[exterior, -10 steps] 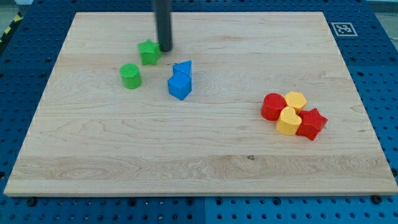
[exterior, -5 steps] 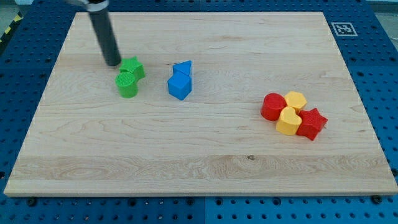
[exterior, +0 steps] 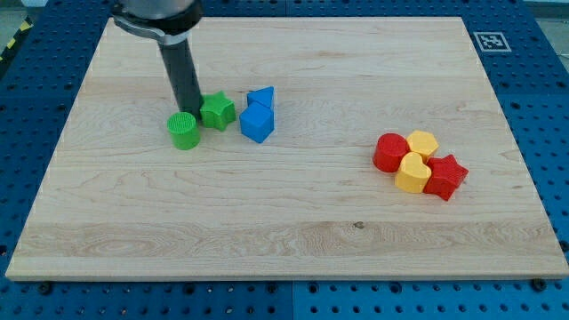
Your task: Push the green blocks into the blue blocks
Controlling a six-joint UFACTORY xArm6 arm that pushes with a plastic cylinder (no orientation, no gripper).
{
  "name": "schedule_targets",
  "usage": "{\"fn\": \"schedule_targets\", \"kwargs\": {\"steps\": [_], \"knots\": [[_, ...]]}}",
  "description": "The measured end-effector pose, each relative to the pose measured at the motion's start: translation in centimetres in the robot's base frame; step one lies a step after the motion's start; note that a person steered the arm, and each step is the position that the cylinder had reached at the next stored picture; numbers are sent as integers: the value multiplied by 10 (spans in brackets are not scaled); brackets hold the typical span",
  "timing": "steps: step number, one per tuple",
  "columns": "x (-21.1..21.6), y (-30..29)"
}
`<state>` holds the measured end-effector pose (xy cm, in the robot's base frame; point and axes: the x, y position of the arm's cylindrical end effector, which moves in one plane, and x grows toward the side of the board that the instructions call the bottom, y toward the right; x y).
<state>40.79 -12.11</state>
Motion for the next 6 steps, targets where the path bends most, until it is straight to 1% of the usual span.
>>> {"fn": "schedule_targets", "kwargs": {"steps": [1,3,5,6], "knots": [[0,18],[0,33],[-2,-121],[25,-124]]}}
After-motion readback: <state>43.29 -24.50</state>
